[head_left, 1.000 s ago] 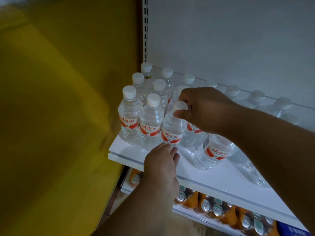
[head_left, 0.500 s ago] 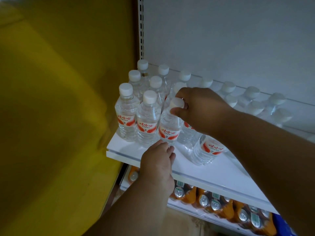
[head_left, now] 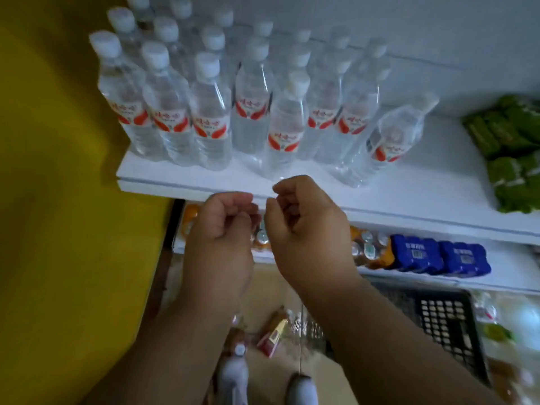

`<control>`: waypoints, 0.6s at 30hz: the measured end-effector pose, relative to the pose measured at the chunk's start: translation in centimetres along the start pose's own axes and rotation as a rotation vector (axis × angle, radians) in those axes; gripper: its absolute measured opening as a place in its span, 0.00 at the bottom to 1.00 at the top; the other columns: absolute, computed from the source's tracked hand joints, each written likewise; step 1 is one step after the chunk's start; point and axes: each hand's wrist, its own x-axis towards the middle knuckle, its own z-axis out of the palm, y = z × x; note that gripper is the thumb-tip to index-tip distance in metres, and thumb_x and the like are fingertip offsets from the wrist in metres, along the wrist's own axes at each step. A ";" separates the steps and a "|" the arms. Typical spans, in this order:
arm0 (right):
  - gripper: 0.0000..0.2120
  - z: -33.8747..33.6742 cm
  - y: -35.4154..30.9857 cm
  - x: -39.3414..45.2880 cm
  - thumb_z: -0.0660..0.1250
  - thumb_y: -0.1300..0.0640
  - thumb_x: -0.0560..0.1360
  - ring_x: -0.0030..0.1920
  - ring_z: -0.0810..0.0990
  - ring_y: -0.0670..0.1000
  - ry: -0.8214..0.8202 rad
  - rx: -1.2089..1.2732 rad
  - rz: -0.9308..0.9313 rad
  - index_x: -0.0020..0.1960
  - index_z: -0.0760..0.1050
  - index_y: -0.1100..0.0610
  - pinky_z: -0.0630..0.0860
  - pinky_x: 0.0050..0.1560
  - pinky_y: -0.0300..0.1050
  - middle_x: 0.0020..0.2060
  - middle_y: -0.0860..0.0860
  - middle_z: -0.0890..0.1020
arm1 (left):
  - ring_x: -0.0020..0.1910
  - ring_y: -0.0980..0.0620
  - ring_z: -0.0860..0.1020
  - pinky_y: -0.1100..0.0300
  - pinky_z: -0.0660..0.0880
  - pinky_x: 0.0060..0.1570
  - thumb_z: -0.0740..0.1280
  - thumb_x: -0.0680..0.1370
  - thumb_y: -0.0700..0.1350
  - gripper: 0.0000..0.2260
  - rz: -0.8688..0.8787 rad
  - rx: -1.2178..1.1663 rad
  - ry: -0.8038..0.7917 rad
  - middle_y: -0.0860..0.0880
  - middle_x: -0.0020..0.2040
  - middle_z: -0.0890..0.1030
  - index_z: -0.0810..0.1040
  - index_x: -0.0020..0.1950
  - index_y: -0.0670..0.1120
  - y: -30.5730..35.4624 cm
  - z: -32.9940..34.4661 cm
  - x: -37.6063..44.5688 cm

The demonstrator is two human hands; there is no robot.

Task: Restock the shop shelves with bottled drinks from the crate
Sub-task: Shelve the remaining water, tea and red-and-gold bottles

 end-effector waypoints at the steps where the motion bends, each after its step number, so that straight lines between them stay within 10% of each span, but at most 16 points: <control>1: 0.08 -0.1 1.0 -2.1 0.67 0.53 0.77 0.40 0.80 0.47 0.020 0.019 0.045 0.55 0.77 0.53 0.78 0.40 0.46 0.41 0.47 0.81 | 0.47 0.51 0.84 0.55 0.78 0.50 0.62 0.72 0.43 0.12 0.008 0.035 -0.026 0.53 0.44 0.85 0.81 0.44 0.59 -0.7 0.2 -1.1; 18: 0.05 -1.0 16.1 -25.4 0.67 0.56 0.77 0.43 0.82 0.50 -0.183 0.194 0.555 0.52 0.77 0.52 0.80 0.47 0.54 0.42 0.48 0.83 | 0.36 0.56 0.78 0.67 0.76 0.34 0.58 0.76 0.24 0.17 -0.262 0.035 0.042 0.48 0.38 0.80 0.78 0.46 0.43 -19.4 1.9 -19.7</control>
